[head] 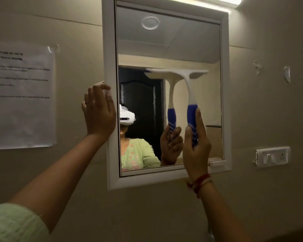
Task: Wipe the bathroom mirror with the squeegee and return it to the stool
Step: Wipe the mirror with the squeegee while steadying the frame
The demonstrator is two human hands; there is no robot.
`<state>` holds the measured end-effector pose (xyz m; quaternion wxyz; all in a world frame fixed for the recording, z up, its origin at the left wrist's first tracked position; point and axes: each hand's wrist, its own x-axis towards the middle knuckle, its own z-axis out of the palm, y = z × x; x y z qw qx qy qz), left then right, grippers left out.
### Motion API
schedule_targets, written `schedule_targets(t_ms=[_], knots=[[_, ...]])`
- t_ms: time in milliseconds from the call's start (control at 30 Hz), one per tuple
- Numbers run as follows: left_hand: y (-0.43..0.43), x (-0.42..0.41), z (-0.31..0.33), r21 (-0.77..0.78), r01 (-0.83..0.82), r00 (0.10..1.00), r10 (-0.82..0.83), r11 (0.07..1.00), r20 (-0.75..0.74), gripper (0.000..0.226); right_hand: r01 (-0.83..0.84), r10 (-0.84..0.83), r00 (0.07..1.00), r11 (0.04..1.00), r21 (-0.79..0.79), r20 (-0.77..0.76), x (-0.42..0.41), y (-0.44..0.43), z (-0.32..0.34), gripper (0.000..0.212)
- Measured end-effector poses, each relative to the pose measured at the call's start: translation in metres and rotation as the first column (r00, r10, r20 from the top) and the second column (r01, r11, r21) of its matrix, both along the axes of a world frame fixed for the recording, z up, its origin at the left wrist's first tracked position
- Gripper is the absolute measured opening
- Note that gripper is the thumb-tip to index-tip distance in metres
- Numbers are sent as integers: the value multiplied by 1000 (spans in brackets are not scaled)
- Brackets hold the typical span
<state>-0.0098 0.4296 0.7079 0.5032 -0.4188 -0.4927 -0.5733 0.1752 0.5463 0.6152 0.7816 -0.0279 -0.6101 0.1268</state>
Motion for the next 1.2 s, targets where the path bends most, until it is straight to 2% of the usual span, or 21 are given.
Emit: schedule_targets(t_ms=[100,267,333,533,767,867,1000,1200], knots=[[1,-1,-1,12,-4,1000,4,1000,9,20,-44,44,999,999,2,16,1,-5,-24,51],[1,-2,-1,5,-2,1000,2,1000,15,21,4,-3,1000,1000,27,-22,7,-6,28,48],[2,-1,-2,-1,0,1000,0,1000,17,22,6,-6,1000,1000,26,-26,6,-7,27,49],[0,-1,-2,-5,6,1000,-6,1000,10,24,-29,31,999,998,-60,33,6,-11,-60,54],[2,-6,-2,8,-50,998,50,999,-22,20,-47,45,998,997,-65,-36,6,-12,-3,51],[2,-5,-3,9,-95,995,96,995,-31,19,-68,67,998,995,-71,-15,2,-13,-33,51],[1,-4,-3,-6,-146,988,145,989,-44,19,-136,133,991,972,-190,-30,1,-22,-84,54],[1,-4,-4,-13,-130,991,129,991,-36,20,-128,125,992,983,-132,-33,3,-22,-28,50]])
